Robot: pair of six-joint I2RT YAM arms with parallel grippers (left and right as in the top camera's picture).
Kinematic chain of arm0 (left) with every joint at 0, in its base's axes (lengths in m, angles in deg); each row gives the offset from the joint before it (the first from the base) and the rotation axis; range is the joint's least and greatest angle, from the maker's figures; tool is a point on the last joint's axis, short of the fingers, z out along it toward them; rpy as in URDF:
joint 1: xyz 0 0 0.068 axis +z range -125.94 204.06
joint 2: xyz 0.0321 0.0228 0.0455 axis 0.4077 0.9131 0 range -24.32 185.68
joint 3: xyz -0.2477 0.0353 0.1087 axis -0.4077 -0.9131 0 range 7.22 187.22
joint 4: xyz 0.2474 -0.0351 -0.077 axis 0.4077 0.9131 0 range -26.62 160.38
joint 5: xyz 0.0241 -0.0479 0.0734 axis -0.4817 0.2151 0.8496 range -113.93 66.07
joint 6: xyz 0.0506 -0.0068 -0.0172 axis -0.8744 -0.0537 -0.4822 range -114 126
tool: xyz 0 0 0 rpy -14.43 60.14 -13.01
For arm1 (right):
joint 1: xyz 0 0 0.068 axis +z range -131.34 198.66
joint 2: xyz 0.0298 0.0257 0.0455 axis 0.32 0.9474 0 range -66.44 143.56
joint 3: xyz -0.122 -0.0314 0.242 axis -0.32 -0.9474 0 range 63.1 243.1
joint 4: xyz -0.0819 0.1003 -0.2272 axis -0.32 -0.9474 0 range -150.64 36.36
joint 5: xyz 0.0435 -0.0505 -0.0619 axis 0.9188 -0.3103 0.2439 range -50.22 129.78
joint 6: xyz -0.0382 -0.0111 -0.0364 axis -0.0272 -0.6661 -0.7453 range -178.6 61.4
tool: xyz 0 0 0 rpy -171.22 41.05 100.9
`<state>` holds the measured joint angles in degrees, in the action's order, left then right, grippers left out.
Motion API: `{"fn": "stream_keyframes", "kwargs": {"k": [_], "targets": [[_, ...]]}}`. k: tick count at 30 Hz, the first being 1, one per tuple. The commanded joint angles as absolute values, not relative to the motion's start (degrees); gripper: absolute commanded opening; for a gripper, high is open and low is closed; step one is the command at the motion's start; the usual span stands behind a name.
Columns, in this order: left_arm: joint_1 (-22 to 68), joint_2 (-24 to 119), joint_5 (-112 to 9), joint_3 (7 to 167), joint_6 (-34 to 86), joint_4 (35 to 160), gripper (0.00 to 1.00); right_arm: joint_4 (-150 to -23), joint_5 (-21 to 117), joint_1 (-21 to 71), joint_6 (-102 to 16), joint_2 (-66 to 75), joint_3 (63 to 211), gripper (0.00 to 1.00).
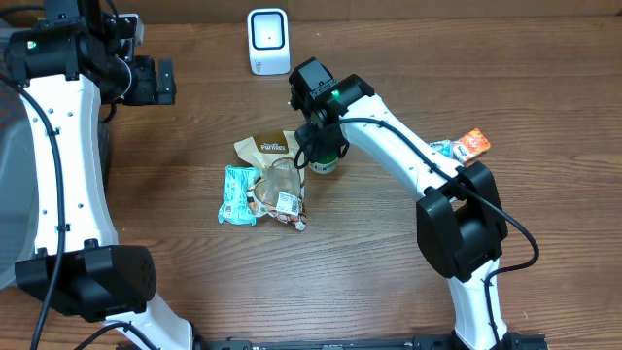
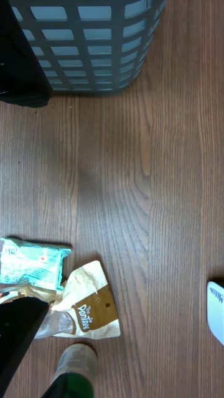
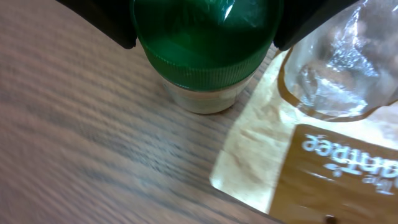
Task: Scan the item barcode
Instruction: 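Lower the right gripper over the green lid and grasp the jar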
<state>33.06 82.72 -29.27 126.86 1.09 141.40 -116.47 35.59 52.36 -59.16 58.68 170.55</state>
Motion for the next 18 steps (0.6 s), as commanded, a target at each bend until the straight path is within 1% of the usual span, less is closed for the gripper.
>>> {"fn": "stream_keyframes", "kwargs": {"k": [1,5,10,13,18], "targets": [[33.04,83.18,-29.03,127.38,-0.03,141.31,0.99,-118.02,31.55,51.9,-49.3,58.97,171.52,0.64],[33.04,83.18,-29.05,127.38,-0.05,141.31,0.99,-119.12,27.4,51.9,-41.87,58.97,171.91,0.64],[33.04,83.18,-29.05,127.38,-0.05,141.31,0.99,-118.46,26.76,51.39,-35.83,58.97,171.91,0.64],[33.04,83.18,-29.03,127.38,-0.05,141.31,1.0,-118.31,27.29,50.61,-34.19,58.97,171.91,0.64],[33.04,83.18,-29.03,127.38,-0.05,141.31,1.0,-118.5,31.77,49.25,-35.16,58.97,171.89,0.64]]}}
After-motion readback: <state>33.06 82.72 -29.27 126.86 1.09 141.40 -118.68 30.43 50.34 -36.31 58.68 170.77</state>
